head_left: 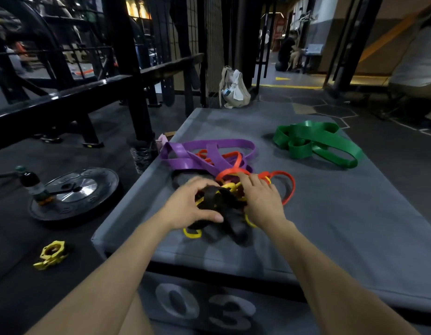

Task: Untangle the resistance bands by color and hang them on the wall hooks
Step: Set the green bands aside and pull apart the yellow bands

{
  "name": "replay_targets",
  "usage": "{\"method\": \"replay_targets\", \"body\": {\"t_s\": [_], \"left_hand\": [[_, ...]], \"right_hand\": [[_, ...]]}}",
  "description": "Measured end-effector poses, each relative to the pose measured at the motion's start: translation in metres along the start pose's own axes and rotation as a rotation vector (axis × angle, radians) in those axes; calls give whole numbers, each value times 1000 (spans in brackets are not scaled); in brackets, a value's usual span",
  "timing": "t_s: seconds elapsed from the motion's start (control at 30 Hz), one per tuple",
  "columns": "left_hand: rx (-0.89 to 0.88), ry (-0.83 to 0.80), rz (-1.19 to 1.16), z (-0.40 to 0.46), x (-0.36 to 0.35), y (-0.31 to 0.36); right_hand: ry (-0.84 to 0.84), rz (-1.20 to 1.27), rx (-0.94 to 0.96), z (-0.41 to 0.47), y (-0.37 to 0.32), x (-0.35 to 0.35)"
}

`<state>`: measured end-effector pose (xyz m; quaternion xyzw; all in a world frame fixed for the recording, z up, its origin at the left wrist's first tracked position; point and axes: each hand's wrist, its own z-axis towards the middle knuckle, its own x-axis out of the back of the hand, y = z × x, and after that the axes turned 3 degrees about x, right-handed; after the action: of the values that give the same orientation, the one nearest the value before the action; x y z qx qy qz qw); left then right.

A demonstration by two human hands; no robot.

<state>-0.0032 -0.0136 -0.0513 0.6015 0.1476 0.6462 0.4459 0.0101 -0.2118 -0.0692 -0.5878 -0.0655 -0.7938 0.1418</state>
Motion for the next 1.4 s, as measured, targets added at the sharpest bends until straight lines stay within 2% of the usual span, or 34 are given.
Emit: {"method": "replay_targets", "body": {"t_s": [0.13, 0.23, 0.37, 0.47, 0.57, 0.67, 0.8, 0.9, 0.97, 1.07, 1.13, 1.23, 1.3, 1.4], "left_hand": [[183, 83, 143, -6, 11, -23], [336, -20, 226, -12, 13, -26], [428, -51, 201, -14, 15, -32], [504, -117, 136, -12, 13, -44], [465, -135, 129, -10, 10, -46], [429, 15, 1, -5, 14, -45], [387, 396, -280, -3, 26, -35], [349, 662, -352, -5, 34, -31], [319, 762, -401, -9, 39, -32], [319, 848, -321, -16, 46, -31], [335, 853, -334, -22, 50, -31], [412, 734, -341, -34, 54, -42], [436, 637, -282, -41, 56, -48], [412, 581, -289, -48, 59, -48]], "right_hand": [[53, -73, -27, 6, 17, -1], [130, -65, -140, 10, 26, 7], [206, -65, -316, 13, 43, 11], [133, -40, -366, 12, 47, 8], [-34, 78, -264, 11, 43, 8], [-88, 207, -167, 10, 40, 16], [65, 280, -228, 2, 31, 33], [158, 349, -149, 0, 16, 38], [90, 391, -38, 2, 1, 36], [-56, 387, 102, 5, -17, 26], [-115, 357, 151, 7, -25, 19], [-173, 304, 160, 10, -32, 13], [-158, 305, 157, 13, -37, 11], [-145, 355, 221, 14, -51, 13]]}}
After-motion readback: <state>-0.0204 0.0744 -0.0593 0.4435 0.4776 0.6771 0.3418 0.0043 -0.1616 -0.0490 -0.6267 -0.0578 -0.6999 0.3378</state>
